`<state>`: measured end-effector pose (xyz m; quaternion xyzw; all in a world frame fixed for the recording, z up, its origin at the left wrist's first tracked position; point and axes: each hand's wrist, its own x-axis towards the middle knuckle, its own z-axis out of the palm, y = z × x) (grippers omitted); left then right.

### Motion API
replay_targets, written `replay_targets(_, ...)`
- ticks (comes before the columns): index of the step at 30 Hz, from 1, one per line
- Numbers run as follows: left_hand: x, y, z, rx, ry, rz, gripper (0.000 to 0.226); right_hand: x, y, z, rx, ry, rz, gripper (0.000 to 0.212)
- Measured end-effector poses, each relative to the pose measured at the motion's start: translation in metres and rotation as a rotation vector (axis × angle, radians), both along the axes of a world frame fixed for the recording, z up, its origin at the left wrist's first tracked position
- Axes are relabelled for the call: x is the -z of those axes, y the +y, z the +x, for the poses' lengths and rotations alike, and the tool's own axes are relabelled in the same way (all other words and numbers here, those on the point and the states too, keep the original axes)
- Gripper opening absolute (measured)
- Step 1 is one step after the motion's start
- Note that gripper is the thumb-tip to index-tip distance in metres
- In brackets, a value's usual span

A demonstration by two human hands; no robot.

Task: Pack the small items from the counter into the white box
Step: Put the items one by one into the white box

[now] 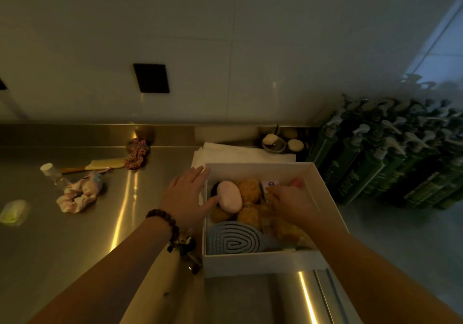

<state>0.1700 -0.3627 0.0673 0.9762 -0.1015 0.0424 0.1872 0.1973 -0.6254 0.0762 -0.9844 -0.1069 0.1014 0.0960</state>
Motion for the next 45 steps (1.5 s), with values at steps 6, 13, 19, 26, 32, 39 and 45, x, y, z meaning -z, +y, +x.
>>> replay_targets(6, -0.009, 0.003, -0.017, -0.096, -0.029, -0.001, 0.072, -0.004, 0.032, -0.010, -0.012, -0.088, 0.294, 0.036)
replay_targets(13, -0.006, 0.055, -0.055, -0.324, 0.031, 0.051, 0.070, -0.006, 0.116, -0.010, -0.185, -0.168, 0.323, 0.053)
replay_targets(19, 0.004, 0.136, -0.090, -0.461, 0.018, 0.089, 0.069, -0.004, 0.204, -0.022, -0.366, -0.153, 0.401, 0.049)
replay_targets(26, 0.028, 0.247, -0.099, -0.499, 0.020, 0.104, 0.068, 0.035, 0.315, -0.025, -0.359, -0.048, 0.336, 0.055)
replay_targets(32, 0.061, 0.361, -0.086, -0.470, 0.123, 0.066, 0.075, 0.066, 0.411, -0.016, -0.264, 0.044, 0.291, 0.055)
replay_targets(39, 0.088, 0.432, -0.060, -0.432, 0.238, 0.040, 0.087, 0.092, 0.472, -0.001, -0.253, 0.001, 0.167, 0.066)
replay_targets(45, 0.109, 0.449, -0.038, -0.416, 0.325, -0.028, 0.095, 0.107, 0.490, 0.013, -0.219, 0.015, 0.065, 0.065)
